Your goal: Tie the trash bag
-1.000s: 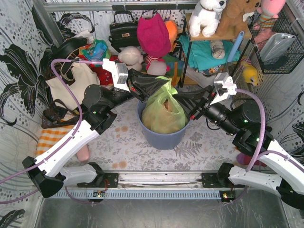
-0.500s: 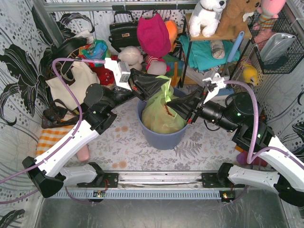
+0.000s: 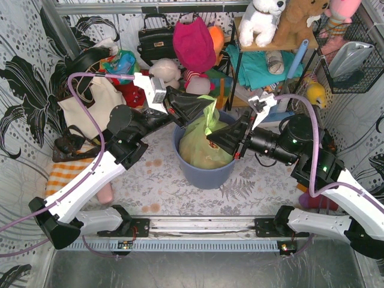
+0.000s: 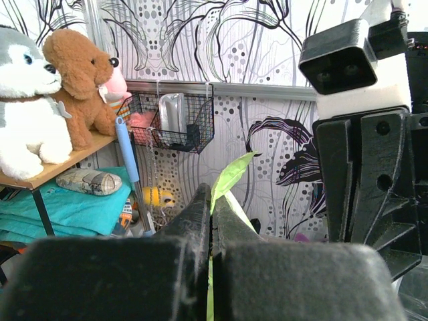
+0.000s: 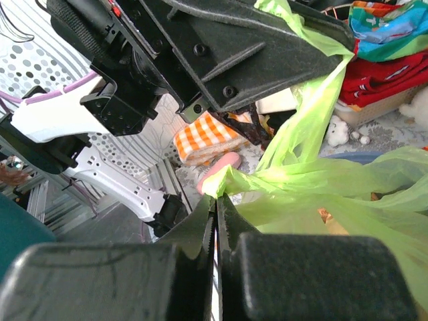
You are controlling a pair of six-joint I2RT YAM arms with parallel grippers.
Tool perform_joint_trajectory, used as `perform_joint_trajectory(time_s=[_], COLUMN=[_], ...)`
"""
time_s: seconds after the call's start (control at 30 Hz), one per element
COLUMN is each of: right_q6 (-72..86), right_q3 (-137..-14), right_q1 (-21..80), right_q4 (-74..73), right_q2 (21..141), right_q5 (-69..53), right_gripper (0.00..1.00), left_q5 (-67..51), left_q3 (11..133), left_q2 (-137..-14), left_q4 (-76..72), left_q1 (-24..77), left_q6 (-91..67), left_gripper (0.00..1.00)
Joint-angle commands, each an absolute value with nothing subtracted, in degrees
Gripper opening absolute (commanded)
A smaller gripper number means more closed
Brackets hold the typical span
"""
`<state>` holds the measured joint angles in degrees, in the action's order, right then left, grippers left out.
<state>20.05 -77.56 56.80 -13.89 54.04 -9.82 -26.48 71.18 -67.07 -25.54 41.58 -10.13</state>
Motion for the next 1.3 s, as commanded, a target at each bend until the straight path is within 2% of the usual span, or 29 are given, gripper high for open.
perform_joint_trajectory(time_s=[0.0, 0.47, 0.73, 1.0, 1.27], right_q6=[24.05, 28.94, 27.11, 27.11, 26.29], right_q3=[-77.83, -76.20, -78.40, -79.52, -79.78], right_q1=[56.59, 58.71, 66.25, 68.89, 69.10], right_q4=[-13.29, -10.60, -15.12, -20.39, -21.37], right_q2=[54.00, 58.54, 61.19, 61.39, 60.45], right_q5=[-6.65, 3.72, 18.47, 33.26, 39.57], right_gripper=[0.00, 0.00, 0.00, 0.00, 0.00], left_q5=[-25.20, -27.27, -27.56, -30.46, -32.59], left_q3=[72.25, 73.23, 73.22, 73.69, 73.24], left_q2=[-67.40, -68.21, -67.84, -67.39, -66.49], left_q4=[-26.26, -25.68, -25.86, -25.20, -22.90], left_q1=[41.31, 41.30, 41.31, 41.33, 41.31], left_q6=[-9.20, -9.84, -10.15, -10.72, -10.31], left_gripper=[0.00, 0.00, 0.00, 0.00, 0.03])
